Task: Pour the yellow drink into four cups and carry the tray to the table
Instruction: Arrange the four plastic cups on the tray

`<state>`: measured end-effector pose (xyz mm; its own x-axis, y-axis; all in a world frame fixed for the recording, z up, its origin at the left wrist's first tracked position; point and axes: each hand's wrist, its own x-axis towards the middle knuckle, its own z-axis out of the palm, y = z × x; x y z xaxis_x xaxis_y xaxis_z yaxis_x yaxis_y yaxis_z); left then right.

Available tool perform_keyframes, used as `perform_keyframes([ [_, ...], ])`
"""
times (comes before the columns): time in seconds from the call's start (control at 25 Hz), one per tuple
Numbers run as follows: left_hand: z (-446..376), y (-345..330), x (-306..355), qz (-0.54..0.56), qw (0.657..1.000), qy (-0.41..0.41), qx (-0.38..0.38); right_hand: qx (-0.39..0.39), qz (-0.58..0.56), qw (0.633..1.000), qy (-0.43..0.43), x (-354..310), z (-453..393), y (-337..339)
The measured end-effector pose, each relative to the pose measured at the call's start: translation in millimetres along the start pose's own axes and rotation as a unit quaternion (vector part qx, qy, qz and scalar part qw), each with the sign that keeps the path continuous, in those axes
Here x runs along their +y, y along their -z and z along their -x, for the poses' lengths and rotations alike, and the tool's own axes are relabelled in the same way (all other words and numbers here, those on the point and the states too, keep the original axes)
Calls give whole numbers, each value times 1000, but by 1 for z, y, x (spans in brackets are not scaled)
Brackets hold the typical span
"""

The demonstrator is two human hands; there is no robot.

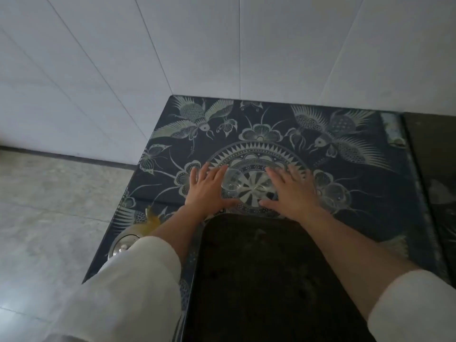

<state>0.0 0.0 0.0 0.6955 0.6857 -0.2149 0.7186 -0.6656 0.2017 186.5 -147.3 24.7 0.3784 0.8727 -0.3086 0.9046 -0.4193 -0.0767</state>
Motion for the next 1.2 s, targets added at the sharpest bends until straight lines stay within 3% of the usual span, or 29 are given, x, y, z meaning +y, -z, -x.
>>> perform_keyframes([
  [0.24,-18,-6,6,-6,1000,5,-14,-10,-2,999,31,-8,-27,-9],
  [0.6,-21,-7,4,13,999,-13,33,48,-9,997,52,-21,-34,-16],
  [0.8,-10,1,2,29,997,-18,70,84,-33,995,45,-27,-21,-10],
  [1.2,44,20,15,60,996,-19,66,130,-80,988,-11,-20,51,4],
])
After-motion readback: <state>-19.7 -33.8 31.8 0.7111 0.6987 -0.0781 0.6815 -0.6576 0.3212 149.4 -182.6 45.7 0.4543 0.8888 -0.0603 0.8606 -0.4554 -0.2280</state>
